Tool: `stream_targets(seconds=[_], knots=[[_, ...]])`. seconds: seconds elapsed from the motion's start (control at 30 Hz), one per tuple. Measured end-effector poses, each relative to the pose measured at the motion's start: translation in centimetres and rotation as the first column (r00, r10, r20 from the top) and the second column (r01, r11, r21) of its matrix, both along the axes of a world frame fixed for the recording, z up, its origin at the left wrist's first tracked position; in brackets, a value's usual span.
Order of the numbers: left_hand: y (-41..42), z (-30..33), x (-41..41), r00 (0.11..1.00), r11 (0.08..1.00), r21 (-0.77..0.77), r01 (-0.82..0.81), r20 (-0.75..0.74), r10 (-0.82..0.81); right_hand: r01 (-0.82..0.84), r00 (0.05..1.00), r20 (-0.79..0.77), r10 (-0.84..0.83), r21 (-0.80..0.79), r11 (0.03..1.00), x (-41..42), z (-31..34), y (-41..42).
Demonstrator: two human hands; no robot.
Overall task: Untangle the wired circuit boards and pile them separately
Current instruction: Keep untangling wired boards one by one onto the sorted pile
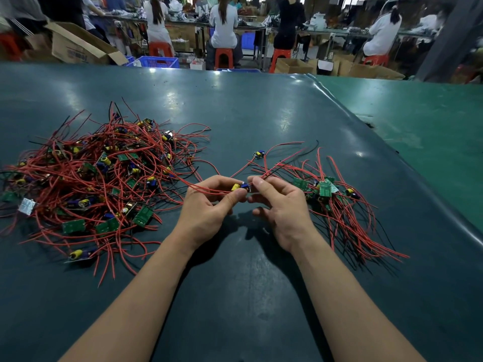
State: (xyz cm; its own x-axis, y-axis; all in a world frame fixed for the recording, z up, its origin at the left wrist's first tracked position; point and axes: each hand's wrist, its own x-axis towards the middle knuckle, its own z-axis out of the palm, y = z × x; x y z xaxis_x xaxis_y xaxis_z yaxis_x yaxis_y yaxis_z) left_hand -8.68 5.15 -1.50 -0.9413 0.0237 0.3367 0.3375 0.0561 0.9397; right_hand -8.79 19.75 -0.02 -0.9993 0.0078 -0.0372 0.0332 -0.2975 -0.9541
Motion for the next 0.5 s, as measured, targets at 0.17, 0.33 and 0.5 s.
stream_targets(seconds=[0.17,0.33,0.5], knots=[[0.2,0.0,0.0,1.0,1.0,0.016,-0.021,-0.008,0.022,0.134,0.987,-0.087,-0.133,0.01,0.991,-0.4,-0.1,0.2],[0.1,-0.1,0.0,1.0,0.999,0.028,-0.019,0.002,0.019,0.353,0.924,-0.105,-0.367,-0.131,0.926,-0.9,0.4,1.1],[0.1,0.1,0.1,1.0,0.999,0.05,-0.018,-0.001,0.018,0.519,0.829,-0.074,-0.554,-0.266,0.812,-1.2,0.9,2.5]])
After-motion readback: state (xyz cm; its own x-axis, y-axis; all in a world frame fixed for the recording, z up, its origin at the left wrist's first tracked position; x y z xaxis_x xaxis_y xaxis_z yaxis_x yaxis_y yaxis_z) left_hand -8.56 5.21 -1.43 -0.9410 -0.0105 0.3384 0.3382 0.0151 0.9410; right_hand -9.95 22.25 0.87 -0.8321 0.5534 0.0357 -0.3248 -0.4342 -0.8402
